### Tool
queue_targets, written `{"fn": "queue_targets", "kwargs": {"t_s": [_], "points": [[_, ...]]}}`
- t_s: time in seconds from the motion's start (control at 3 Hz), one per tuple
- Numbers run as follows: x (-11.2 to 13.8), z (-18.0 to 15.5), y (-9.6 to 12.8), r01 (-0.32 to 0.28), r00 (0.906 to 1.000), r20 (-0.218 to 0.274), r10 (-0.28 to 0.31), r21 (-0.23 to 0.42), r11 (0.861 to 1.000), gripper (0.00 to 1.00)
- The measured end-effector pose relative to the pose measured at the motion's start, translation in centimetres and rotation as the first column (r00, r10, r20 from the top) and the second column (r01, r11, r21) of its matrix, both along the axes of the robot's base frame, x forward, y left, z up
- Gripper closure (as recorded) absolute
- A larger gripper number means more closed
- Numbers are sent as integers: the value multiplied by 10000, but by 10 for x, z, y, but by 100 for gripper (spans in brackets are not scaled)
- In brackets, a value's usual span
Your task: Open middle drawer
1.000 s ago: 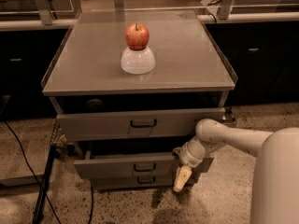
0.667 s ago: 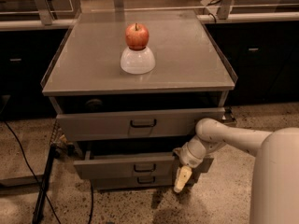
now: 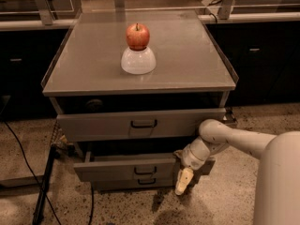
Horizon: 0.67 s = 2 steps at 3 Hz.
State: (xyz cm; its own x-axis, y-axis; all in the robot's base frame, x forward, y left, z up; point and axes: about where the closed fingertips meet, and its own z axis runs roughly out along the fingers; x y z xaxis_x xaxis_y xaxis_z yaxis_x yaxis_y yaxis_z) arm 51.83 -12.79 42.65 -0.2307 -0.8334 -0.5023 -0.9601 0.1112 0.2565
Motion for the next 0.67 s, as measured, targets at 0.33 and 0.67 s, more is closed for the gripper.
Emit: {"fn": "queue_targets", "kwargs": {"t_s": [0.33,0.67], "points": [[0,3,0,-4,10000,-5,4,1,10000,0],[-33,10,1,-701,9939,-839,711,154,9974,0]]}}
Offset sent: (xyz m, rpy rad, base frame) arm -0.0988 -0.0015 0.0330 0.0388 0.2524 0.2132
